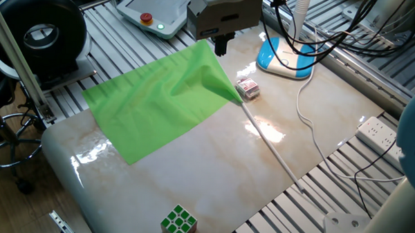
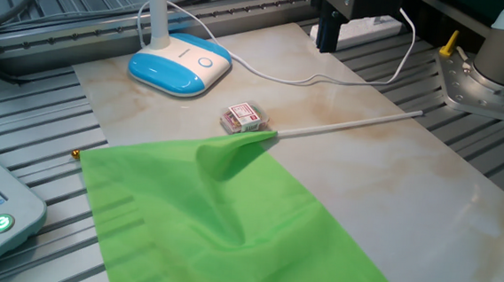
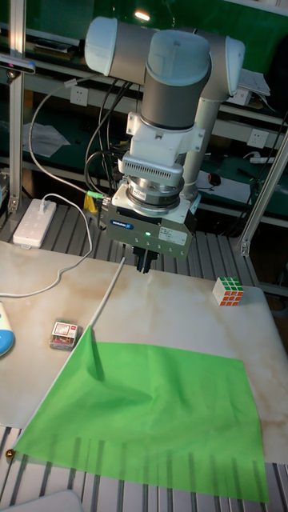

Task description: Wave the flag

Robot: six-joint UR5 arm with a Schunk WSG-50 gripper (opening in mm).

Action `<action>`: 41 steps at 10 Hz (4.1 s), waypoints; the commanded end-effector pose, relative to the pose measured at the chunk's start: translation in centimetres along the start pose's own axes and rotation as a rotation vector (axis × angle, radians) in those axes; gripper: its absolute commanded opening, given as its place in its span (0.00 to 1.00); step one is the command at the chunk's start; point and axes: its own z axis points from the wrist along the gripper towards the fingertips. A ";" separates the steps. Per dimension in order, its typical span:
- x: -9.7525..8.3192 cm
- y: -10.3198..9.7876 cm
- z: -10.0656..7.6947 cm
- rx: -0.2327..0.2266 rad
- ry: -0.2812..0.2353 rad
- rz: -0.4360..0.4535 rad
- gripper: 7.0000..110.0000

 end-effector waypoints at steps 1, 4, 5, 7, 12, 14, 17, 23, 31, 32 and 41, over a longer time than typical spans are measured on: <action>-0.1 0.4 -0.2 -0.018 -0.003 -0.015 0.00; -0.7 -0.1 -0.2 0.003 -0.026 -0.023 0.00; -0.7 -0.1 -0.2 0.003 -0.026 -0.018 0.00; -2.2 -0.5 -0.3 0.020 -0.087 -0.026 0.00; -2.2 0.5 -0.3 -0.019 -0.090 -0.042 0.15; -1.5 -0.9 -0.2 0.034 -0.059 -0.065 0.15; -1.2 -1.4 -0.2 0.054 -0.044 -0.082 0.36; 0.0 -2.0 3.9 0.071 0.075 -0.077 0.36; 2.7 -3.7 10.0 0.058 0.034 -0.132 0.36; 2.7 -4.0 11.3 0.053 -0.007 -0.141 0.36; 2.8 -4.8 13.4 0.037 -0.083 -0.159 0.36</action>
